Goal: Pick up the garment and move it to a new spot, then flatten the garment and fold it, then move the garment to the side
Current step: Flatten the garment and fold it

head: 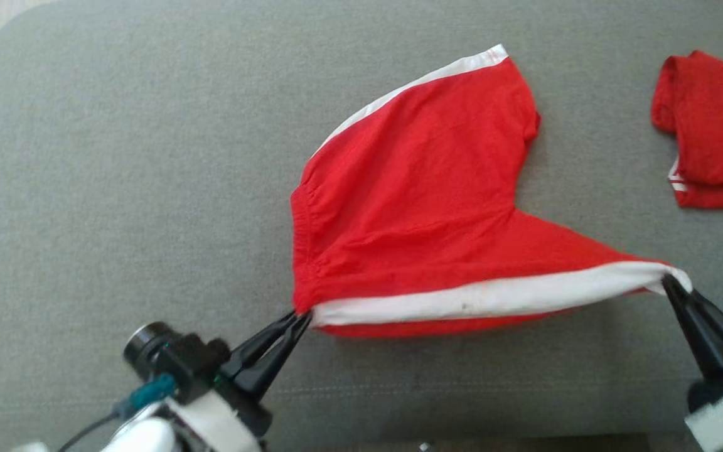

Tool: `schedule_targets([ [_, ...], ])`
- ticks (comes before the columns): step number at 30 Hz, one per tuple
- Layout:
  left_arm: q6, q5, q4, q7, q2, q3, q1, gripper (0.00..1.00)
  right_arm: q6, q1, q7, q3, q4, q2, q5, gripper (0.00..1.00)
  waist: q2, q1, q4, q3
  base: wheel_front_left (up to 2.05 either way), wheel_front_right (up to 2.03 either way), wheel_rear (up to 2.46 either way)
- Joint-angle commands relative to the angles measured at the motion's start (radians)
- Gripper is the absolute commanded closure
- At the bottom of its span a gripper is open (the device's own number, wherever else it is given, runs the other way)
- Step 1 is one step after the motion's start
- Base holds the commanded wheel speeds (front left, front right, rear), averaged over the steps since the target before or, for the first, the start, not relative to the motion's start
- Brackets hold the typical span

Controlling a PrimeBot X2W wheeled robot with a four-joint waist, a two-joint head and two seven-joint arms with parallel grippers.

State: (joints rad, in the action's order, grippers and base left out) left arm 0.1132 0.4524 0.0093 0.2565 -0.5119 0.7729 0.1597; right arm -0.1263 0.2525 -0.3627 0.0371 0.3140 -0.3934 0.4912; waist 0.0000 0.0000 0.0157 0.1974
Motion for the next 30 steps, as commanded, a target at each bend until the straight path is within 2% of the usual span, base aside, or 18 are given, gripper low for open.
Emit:
schedule_targets([
  [1,0.002,0.009,-0.023,0.002,-0.008,-0.035,0.061,1.00,-0.004,-0.048,-0.007,0.011,0.030,-0.028,0.007,1.00,0.0000,0.0000,0.005,0.007,0.00,0.00,0.00],
  [9,0.016,0.167,0.092,-0.058,0.088,-0.004,0.250,1.00,-0.004,-0.343,-0.221,0.047,-0.136,-0.099,0.081,1.00,0.0000,0.0000,0.050,0.078,0.00,0.00,0.00],
  [17,0.017,0.336,0.210,-0.144,0.129,0.009,0.472,1.00,-0.004,-0.657,-0.438,0.094,-0.288,-0.188,0.210,1.00,0.0000,0.0000,0.101,0.174,0.00,0.00,0.00],
  [22,0.017,0.363,0.303,-0.133,0.147,-0.003,0.563,1.00,-0.004,-0.828,-0.490,0.138,-0.362,-0.210,0.224,1.00,0.0000,0.0000,0.119,0.222,0.00,0.00,0.00],
  [30,0.017,0.374,0.404,-0.113,0.185,0.014,0.651,1.00,-0.004,-1.031,-0.522,0.220,-0.475,-0.211,0.224,1.00,0.0000,0.0000,0.150,0.286,0.00,0.00,0.00],
])
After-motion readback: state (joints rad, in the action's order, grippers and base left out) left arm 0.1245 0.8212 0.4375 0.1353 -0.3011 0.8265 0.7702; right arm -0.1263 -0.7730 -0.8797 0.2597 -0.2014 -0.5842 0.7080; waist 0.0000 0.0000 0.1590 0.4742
